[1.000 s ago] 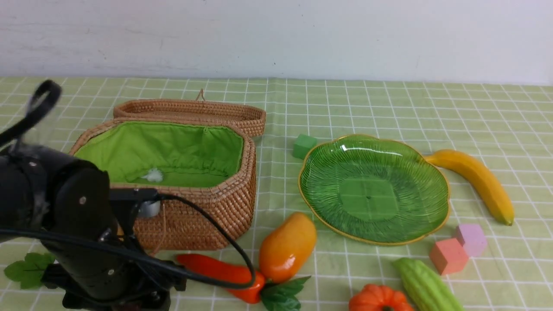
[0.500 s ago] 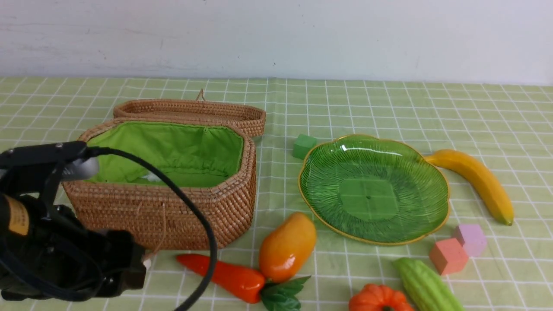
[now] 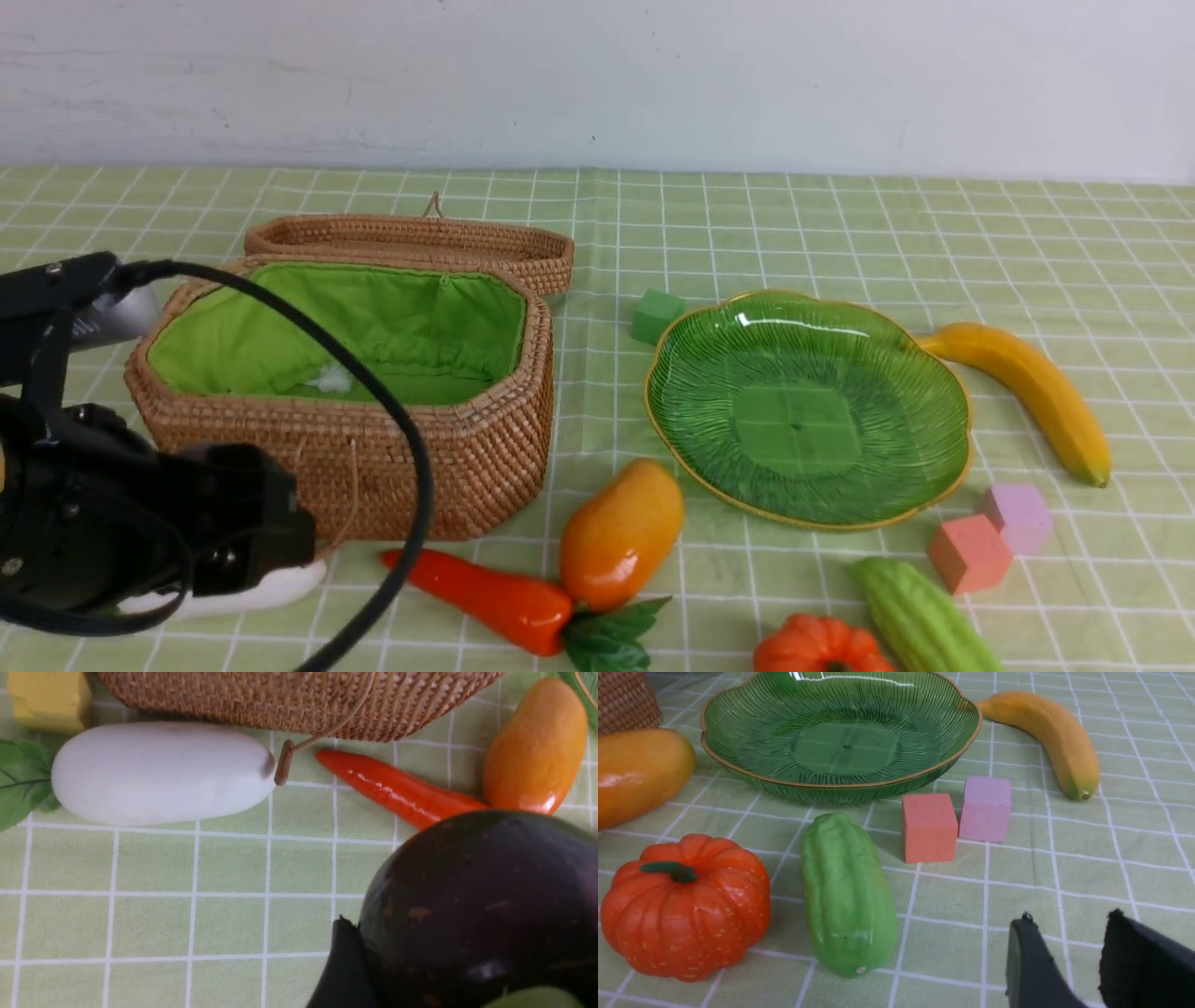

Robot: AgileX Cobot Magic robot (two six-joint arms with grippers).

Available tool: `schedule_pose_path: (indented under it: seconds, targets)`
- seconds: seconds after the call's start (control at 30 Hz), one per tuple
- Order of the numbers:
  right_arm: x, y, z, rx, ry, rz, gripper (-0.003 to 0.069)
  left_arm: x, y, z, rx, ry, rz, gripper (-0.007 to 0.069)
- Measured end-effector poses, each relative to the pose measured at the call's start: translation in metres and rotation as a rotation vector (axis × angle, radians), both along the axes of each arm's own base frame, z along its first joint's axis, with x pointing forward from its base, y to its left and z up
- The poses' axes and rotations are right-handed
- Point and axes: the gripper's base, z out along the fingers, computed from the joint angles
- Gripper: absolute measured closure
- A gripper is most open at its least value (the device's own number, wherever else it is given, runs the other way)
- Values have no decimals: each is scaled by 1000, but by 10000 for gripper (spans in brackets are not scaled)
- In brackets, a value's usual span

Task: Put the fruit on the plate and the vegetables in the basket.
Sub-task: Grab a mangosteen with your left arm and put it on the plate on the right

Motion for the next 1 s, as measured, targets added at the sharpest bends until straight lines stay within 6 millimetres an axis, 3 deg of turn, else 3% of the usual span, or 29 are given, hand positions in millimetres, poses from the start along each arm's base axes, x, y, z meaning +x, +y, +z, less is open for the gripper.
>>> schedule_pose_path:
  seconds: [0.23, 0.6, 0.77, 0.9, 1.0]
  targets:
    - [0, 0, 0, 0, 0, 0, 419, 14, -5, 8, -7, -14, 14, 80]
    - [1, 0, 1, -5, -31, -4, 419, 74, -24, 20, 56, 30, 21, 80]
    - [2, -1, 1, -29, -47, -7, 419, 101, -10, 22, 70, 48, 76, 80]
    - [2, -1, 1, -35, -48, -7, 419, 140, 16, 22, 51, 40, 176, 80]
    - [2, -2, 1, -36, -49, -7, 419, 165, 23, 22, 48, 29, 212, 80]
